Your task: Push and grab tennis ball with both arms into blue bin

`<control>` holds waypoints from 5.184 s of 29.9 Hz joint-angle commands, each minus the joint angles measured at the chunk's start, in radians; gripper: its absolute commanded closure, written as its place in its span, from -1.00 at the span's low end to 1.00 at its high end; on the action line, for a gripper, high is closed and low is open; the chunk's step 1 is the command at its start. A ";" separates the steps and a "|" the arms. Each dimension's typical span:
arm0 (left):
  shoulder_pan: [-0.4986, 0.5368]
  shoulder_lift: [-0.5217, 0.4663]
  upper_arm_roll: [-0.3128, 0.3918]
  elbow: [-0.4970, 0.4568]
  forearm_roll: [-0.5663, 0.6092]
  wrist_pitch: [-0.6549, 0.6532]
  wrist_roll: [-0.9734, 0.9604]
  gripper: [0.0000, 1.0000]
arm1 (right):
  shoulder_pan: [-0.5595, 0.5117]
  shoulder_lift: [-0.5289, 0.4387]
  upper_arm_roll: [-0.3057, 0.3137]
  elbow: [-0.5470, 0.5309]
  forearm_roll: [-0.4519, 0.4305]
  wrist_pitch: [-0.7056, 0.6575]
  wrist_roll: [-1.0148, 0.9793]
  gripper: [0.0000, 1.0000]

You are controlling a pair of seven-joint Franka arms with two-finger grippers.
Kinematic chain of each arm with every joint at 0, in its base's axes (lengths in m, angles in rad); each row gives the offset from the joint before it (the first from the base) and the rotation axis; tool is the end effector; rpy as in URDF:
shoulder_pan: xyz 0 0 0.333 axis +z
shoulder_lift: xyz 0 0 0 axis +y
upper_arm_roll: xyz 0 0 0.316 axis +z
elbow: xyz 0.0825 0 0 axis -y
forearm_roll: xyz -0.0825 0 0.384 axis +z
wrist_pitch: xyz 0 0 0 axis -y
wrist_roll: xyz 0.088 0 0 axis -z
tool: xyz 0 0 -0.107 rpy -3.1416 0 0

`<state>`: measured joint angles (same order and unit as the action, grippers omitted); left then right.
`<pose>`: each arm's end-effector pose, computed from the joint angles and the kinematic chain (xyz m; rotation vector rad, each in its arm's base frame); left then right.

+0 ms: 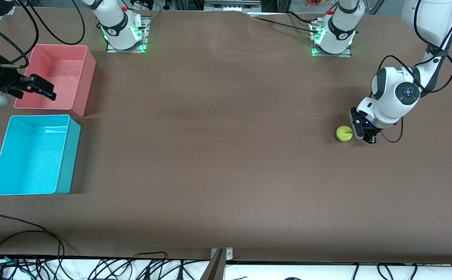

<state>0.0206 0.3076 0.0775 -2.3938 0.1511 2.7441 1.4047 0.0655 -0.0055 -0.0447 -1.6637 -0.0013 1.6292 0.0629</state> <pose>0.5028 0.0449 0.1939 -2.2846 2.0217 0.0415 0.5552 0.0114 0.5886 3.1383 -0.0659 -0.0454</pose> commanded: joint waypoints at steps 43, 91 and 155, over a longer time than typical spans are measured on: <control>-0.083 -0.012 -0.182 0.027 0.050 -0.063 -0.515 1.00 | 0.003 0.013 0.003 0.028 -0.009 -0.092 0.008 -1.00; -0.083 -0.047 -0.182 0.027 0.050 -0.069 -0.529 1.00 | 0.172 0.019 0.158 -0.623 0.150 0.227 0.015 -1.00; -0.071 -0.627 -0.108 0.545 -0.085 -1.149 -1.107 -1.00 | 0.178 0.216 0.256 -0.828 0.170 0.660 -0.005 0.24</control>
<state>-0.0525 -0.3320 -0.0373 -1.9140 0.1273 1.6921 0.4979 0.2414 0.2220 0.2101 -2.4932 0.1535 2.2905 0.0722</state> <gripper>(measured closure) 0.000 0.348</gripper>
